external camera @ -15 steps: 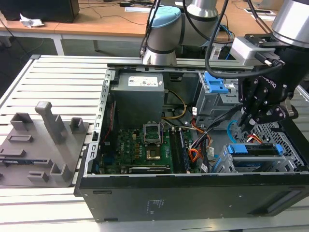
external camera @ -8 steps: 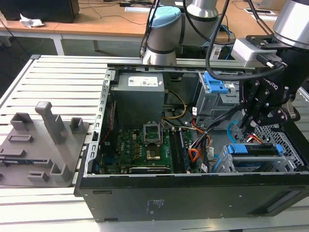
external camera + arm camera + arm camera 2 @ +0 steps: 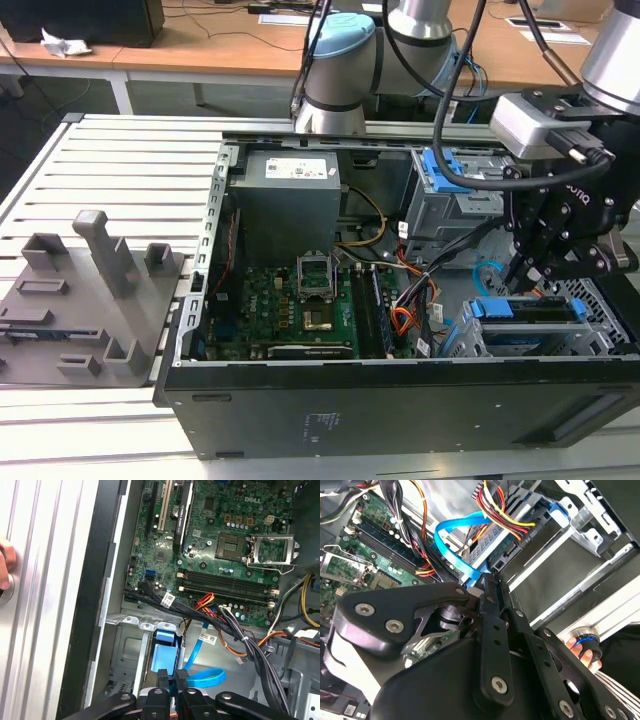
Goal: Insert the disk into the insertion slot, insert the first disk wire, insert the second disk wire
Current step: 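Insert the second disk wire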
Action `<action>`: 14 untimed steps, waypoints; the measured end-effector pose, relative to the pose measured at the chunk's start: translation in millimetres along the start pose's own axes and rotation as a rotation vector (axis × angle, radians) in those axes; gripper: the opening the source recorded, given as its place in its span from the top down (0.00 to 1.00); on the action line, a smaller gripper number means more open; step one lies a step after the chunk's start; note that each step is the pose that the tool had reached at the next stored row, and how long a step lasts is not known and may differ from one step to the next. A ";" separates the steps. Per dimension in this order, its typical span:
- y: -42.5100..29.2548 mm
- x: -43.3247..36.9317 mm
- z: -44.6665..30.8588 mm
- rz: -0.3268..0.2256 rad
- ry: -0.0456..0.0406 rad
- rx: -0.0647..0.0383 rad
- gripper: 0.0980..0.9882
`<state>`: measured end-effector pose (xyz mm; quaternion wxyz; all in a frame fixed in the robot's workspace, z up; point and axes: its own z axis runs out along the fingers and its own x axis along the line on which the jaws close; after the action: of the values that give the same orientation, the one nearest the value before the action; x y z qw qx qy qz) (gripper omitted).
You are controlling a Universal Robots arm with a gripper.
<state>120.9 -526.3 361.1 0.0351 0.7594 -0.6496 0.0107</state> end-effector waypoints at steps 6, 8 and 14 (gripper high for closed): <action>-4.6 0.4 6.6 0.000 0.0000 -0.001 0.93; -5.4 0.3 10.3 0.000 0.0000 -0.002 0.93; -5.8 0.2 12.8 0.000 0.0000 -0.002 0.93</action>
<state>126.3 -526.4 348.0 0.0359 0.7593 -0.6497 0.0101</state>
